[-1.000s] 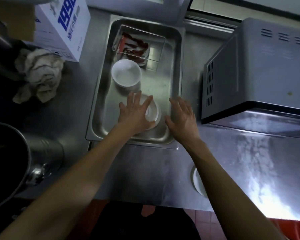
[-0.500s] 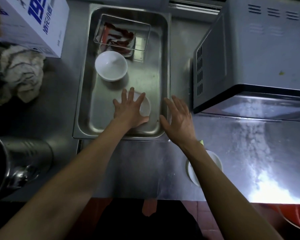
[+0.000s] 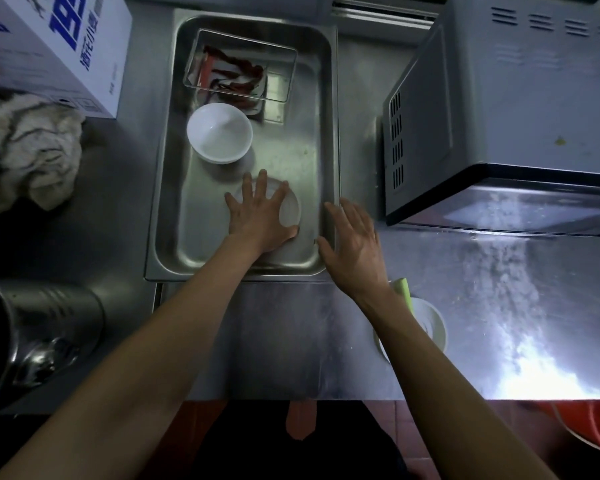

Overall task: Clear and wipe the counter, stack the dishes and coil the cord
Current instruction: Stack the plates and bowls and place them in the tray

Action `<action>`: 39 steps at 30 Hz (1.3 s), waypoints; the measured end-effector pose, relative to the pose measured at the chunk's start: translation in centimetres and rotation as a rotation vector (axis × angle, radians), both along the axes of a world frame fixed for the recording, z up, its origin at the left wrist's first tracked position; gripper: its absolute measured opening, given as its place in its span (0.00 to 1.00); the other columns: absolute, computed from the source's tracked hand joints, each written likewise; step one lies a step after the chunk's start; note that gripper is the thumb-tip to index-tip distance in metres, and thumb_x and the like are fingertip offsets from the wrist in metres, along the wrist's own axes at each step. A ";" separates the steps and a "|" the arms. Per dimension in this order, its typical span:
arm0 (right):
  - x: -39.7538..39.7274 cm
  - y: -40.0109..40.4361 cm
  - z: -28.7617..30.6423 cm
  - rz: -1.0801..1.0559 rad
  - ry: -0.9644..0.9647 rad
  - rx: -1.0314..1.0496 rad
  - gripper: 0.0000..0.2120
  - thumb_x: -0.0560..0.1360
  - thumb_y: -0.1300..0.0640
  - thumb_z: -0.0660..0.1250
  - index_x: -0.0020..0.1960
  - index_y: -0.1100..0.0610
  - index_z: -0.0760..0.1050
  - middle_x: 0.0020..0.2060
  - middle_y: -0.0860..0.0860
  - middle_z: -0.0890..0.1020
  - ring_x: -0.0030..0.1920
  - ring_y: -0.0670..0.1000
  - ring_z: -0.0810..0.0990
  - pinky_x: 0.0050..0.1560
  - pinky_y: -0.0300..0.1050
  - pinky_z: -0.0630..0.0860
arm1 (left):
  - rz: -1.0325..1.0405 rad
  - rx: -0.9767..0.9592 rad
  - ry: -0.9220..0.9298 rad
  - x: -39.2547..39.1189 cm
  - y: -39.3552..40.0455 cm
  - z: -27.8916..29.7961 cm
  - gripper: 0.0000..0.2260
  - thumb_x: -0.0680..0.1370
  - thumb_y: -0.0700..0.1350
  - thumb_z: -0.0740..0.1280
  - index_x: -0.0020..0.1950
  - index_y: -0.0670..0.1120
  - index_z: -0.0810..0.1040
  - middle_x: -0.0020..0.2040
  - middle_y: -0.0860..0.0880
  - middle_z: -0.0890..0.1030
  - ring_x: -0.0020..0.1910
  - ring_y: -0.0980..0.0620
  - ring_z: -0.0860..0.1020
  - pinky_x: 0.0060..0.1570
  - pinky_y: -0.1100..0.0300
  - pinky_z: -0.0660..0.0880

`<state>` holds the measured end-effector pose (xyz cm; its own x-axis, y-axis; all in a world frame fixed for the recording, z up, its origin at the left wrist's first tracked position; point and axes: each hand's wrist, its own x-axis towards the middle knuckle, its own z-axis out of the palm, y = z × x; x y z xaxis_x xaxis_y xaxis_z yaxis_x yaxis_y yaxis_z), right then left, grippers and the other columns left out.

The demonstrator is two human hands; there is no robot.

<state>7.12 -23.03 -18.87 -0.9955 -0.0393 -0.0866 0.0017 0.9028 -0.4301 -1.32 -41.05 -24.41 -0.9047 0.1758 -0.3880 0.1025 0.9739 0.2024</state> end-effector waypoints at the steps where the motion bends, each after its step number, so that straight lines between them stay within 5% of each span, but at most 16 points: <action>1: 0.1 0.0 0.0 -0.003 -0.002 0.007 0.29 0.77 0.52 0.68 0.75 0.54 0.65 0.75 0.56 0.66 0.77 0.58 0.61 0.73 0.61 0.65 | -0.006 -0.002 0.011 -0.1 0.0 0.0 0.43 0.70 0.69 0.65 0.80 0.59 0.51 0.82 0.46 0.44 0.79 0.39 0.41 0.71 0.27 0.49; 10: 1.2 -0.3 0.8 -0.047 -0.043 0.018 0.28 0.78 0.49 0.67 0.75 0.53 0.65 0.75 0.56 0.66 0.77 0.57 0.61 0.74 0.58 0.63 | -0.021 0.055 0.100 2.0 -0.8 1.9 0.36 0.76 0.68 0.61 0.80 0.55 0.55 0.82 0.46 0.50 0.80 0.40 0.47 0.72 0.30 0.50; 21: 3.5 2.8 3.6 0.020 -0.052 0.005 0.27 0.78 0.50 0.67 0.75 0.52 0.67 0.75 0.55 0.67 0.75 0.58 0.62 0.71 0.58 0.65 | -0.033 0.066 0.191 7.5 -0.5 7.5 0.26 0.79 0.59 0.61 0.75 0.50 0.64 0.71 0.47 0.72 0.71 0.42 0.67 0.64 0.40 0.66; 29: 13.8 11.7 5.8 -0.081 0.029 -0.098 0.24 0.74 0.54 0.72 0.69 0.57 0.74 0.67 0.57 0.76 0.68 0.62 0.72 0.65 0.58 0.71 | -0.196 0.052 0.247 15.8 8.1 12.1 0.24 0.78 0.58 0.63 0.72 0.50 0.68 0.67 0.48 0.75 0.65 0.42 0.73 0.58 0.44 0.71; 39: 27.9 25.3 8.4 -0.313 0.093 -0.099 0.25 0.77 0.52 0.69 0.72 0.57 0.71 0.70 0.56 0.74 0.69 0.59 0.71 0.66 0.55 0.70 | -0.459 0.095 0.318 25.0 23.8 15.7 0.27 0.81 0.58 0.61 0.78 0.50 0.63 0.74 0.49 0.69 0.71 0.45 0.69 0.62 0.47 0.72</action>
